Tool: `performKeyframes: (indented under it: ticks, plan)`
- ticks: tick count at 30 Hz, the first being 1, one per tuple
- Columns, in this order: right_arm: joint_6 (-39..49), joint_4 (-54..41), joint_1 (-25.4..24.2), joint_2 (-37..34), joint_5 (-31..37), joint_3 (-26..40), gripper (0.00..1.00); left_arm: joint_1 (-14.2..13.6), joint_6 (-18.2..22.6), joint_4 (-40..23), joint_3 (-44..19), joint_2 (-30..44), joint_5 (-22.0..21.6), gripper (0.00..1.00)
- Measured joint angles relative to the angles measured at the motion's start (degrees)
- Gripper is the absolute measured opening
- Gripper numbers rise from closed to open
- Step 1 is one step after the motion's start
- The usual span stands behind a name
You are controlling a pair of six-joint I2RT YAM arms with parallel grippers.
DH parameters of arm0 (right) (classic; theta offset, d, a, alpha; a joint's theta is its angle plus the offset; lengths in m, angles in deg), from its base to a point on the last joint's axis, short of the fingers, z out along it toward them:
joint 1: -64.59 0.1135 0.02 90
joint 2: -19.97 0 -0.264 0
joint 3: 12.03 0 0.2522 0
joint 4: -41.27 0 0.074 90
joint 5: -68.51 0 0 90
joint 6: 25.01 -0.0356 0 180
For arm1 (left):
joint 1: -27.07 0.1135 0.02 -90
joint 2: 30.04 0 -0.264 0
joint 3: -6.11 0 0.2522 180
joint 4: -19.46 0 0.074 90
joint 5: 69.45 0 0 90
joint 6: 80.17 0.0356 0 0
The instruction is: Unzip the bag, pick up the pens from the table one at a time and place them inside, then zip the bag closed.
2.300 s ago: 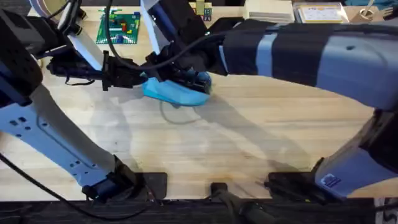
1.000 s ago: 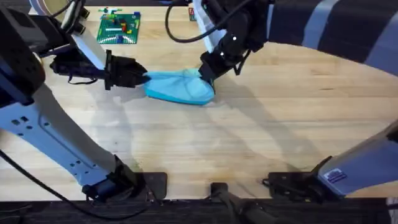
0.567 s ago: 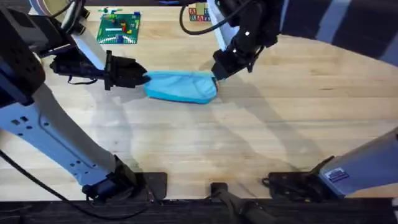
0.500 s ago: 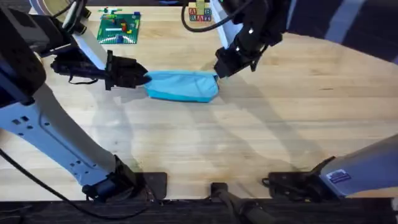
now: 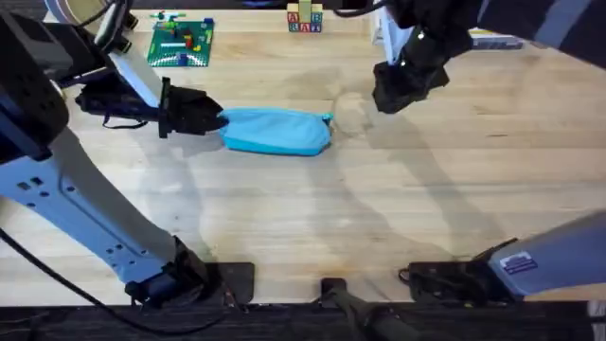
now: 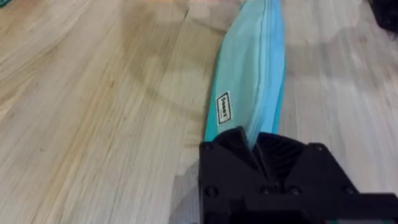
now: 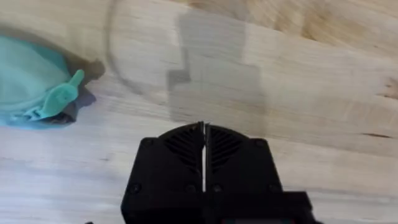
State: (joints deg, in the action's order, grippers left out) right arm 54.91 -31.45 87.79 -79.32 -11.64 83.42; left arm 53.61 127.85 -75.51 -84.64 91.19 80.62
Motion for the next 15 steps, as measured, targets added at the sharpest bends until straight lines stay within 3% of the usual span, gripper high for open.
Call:
performKeyframes:
  ticks: [15]
  plan:
    - [-1.7,-1.4,-2.1,-2.4,-0.7,0.0,0.032,0.0,0.0,0.0,0.0,0.0,-0.1,0.042]
